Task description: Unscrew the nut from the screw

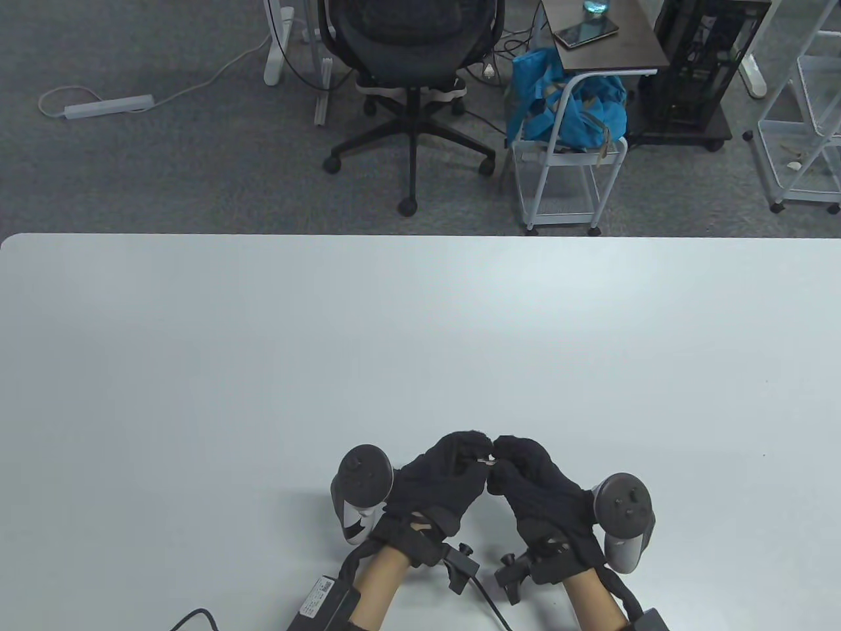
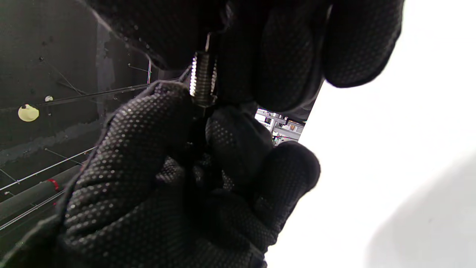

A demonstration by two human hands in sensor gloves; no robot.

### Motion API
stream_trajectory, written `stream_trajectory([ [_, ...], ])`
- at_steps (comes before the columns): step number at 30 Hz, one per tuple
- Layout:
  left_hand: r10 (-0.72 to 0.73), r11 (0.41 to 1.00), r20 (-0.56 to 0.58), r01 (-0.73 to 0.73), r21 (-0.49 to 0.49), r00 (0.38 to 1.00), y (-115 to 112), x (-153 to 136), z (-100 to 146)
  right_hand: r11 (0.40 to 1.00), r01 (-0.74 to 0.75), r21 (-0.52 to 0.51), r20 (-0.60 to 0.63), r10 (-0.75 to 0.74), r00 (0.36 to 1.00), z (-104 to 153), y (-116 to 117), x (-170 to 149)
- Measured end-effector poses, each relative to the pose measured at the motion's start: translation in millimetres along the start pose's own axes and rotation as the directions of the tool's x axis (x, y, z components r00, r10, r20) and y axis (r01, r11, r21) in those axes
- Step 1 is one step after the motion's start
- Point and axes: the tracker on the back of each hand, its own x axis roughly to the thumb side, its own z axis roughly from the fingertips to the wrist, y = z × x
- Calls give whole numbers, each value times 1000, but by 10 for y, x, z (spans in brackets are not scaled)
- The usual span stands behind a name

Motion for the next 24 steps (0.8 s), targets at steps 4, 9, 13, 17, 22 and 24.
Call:
stream_trajectory([
  [4,4,1000,-10,-4,6,1000,3,-1,1,1000,-7,-10,15,8,1000,-1,-7,5],
  [9,9,1000,-25,-8,10,1000,13,-15,6,999,-16,-35,30,18,999,5,-12,1],
  [13,8,1000,-32,-7,11,999,14,-17,5,999,-39,-38,44,41,998,6,-14,15],
  [17,10,1000,-42,-9,14,999,20,-21,5,1000,-29,-3,27,29,999,-6,-5,-12],
  [22,4,1000,-24,-4,7,1000,15,-12,1,996,22,86,-86,-15,996,2,21,-113],
  [24,0,1000,-13,0,-1,1000,9,-4,-3,997,47,61,-132,-39,990,9,14,-155],
])
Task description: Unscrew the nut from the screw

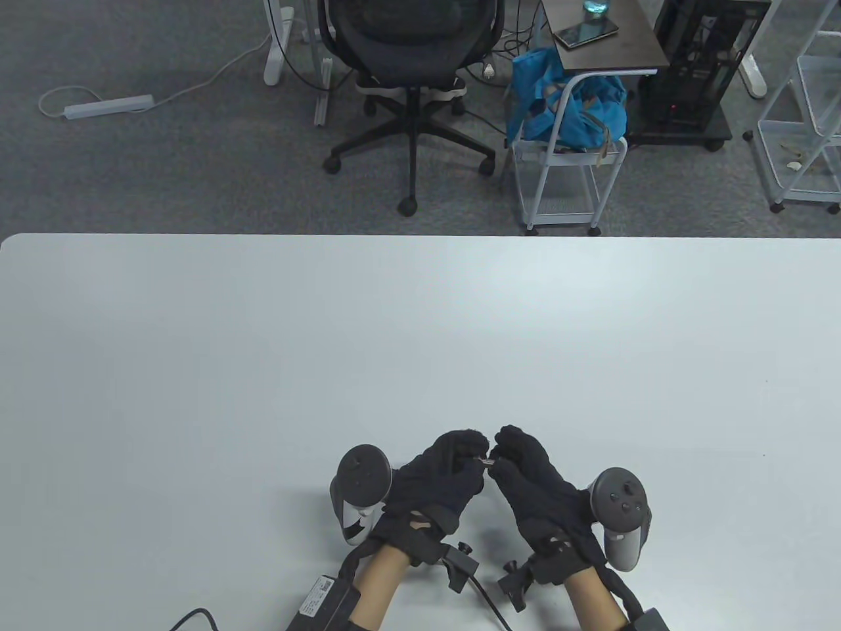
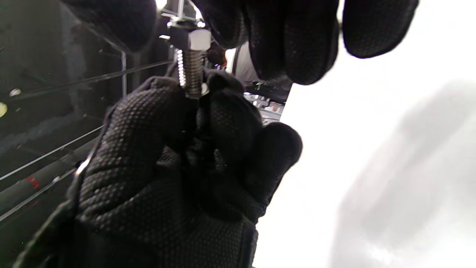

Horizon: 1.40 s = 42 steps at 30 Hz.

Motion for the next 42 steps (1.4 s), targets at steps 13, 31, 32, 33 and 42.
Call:
stream_trajectory([
  [13,3,1000,3,-3,5,1000,-3,-4,1,1000,2,-8,6,-2,1000,-17,-8,53],
  [31,12,1000,-7,-12,-10,1000,-3,-12,-1,999,-34,-32,139,38,990,-2,-9,154],
  [32,11,1000,-7,-11,-9,1000,-3,-13,0,999,-36,-32,139,40,989,-2,-8,153],
  [33,10,1000,-9,-10,-6,1000,-3,-14,0,999,-38,-35,139,42,989,0,-7,153],
  [42,14,1000,-31,-14,8,999,7,-25,5,996,-81,-35,151,85,985,1,-6,169],
])
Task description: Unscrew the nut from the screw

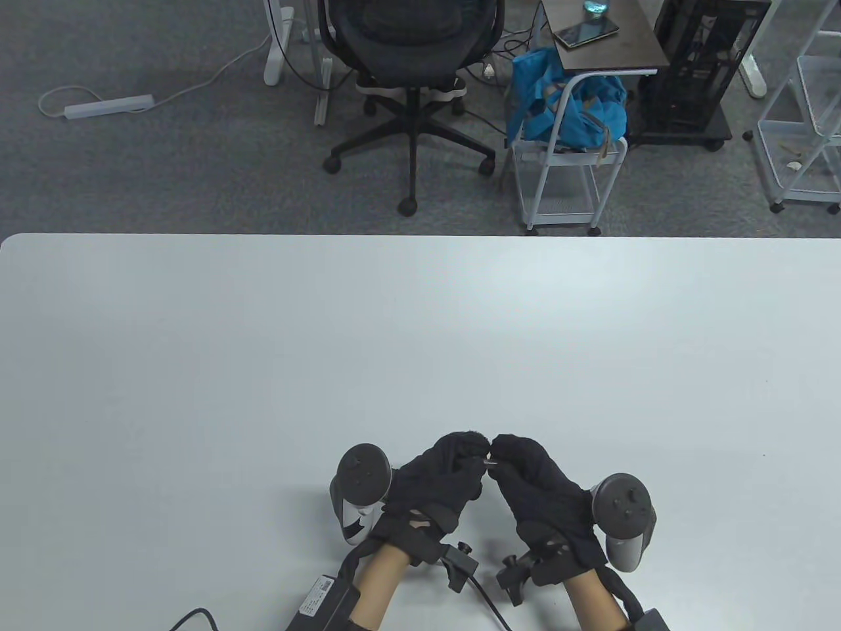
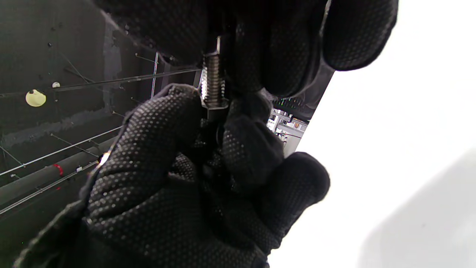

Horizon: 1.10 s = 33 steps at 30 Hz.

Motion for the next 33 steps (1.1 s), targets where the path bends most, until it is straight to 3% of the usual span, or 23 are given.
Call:
stream_trajectory([
  [5,16,1000,17,-17,8,1000,2,6,0,988,136,71,-75,-131,989,-12,34,-85],
  [10,14,1000,42,-15,5,999,3,27,0,993,116,22,-170,-111,979,22,14,-159],
  [14,6,999,70,-4,-32,998,-14,46,-10,980,192,51,-245,-174,954,14,11,-218],
  [33,5,1000,42,-5,0,999,-11,36,1,994,106,-27,-94,-108,990,12,-5,-55],
])
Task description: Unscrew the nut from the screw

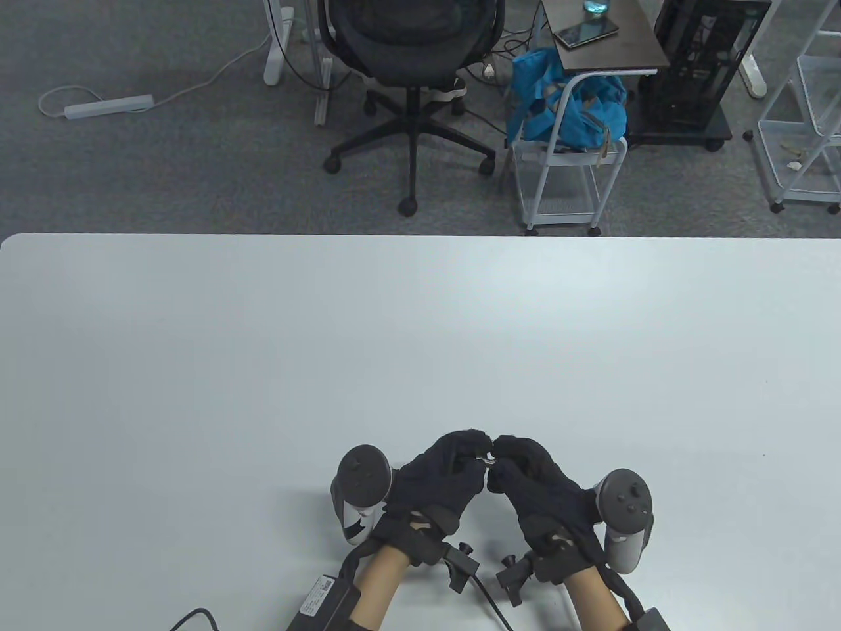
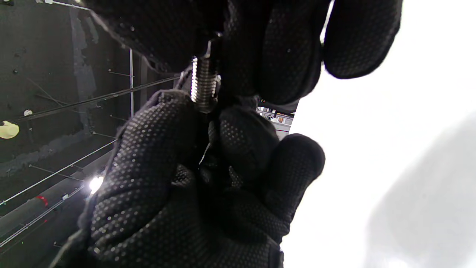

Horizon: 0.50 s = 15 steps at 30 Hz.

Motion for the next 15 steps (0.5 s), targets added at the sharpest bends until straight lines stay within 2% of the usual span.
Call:
stream_trajectory([
  [6,6,1000,-7,-6,11,1000,3,-2,3,999,-10,-33,25,11,1000,6,-15,15],
  [15,18,1000,-21,-18,15,1000,17,-10,9,1000,-1,-25,32,2,999,-1,-15,2],
])
